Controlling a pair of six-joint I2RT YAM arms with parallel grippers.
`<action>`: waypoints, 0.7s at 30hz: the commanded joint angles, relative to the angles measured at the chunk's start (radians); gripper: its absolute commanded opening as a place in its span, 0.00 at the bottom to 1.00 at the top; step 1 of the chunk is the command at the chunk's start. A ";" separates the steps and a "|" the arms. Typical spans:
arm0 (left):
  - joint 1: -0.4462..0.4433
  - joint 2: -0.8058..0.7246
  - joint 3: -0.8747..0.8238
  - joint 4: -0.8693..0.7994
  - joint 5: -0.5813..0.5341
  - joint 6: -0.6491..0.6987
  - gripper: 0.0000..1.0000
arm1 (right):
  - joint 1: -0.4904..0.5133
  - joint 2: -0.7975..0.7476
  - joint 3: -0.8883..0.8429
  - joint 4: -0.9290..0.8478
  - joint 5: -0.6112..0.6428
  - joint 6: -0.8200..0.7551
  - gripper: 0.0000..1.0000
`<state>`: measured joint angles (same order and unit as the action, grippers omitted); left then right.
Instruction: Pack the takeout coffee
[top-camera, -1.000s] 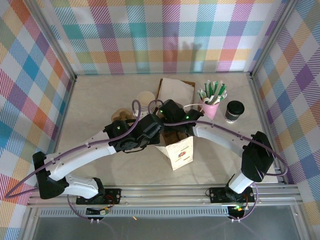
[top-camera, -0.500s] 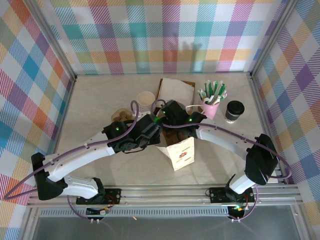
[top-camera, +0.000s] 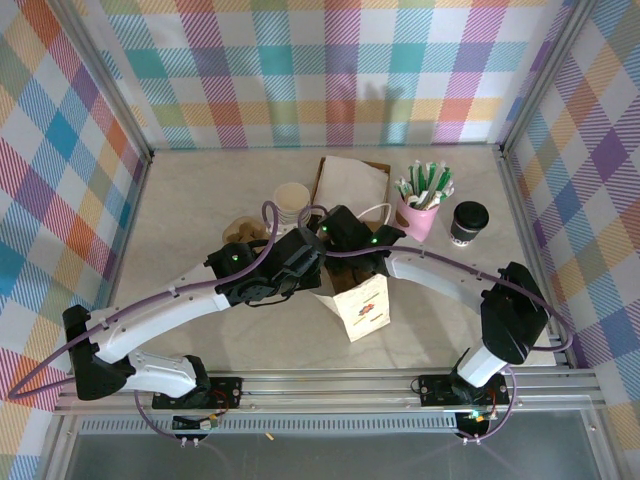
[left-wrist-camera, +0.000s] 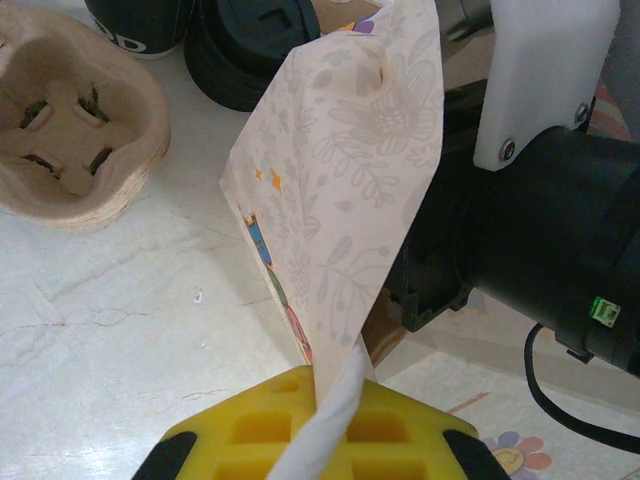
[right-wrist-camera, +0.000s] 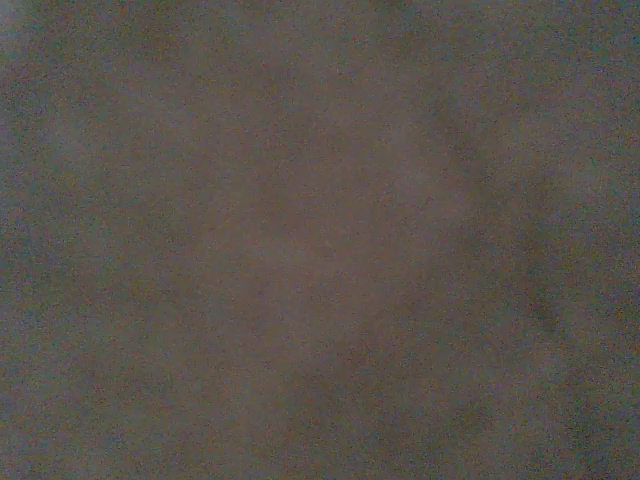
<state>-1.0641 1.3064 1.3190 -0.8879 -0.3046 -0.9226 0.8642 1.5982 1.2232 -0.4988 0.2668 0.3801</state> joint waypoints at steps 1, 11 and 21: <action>0.006 0.012 0.016 -0.068 0.005 0.018 0.00 | -0.006 0.044 0.005 -0.148 -0.034 0.001 0.36; 0.006 0.019 0.028 -0.075 -0.011 0.018 0.00 | -0.006 0.125 0.019 -0.210 -0.090 -0.007 0.38; 0.006 0.034 0.082 -0.137 -0.052 0.021 0.00 | -0.005 0.077 0.034 -0.288 -0.105 -0.026 0.37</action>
<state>-1.0588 1.3441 1.3590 -0.9401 -0.3164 -0.9154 0.8661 1.6695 1.2720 -0.6151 0.2157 0.3424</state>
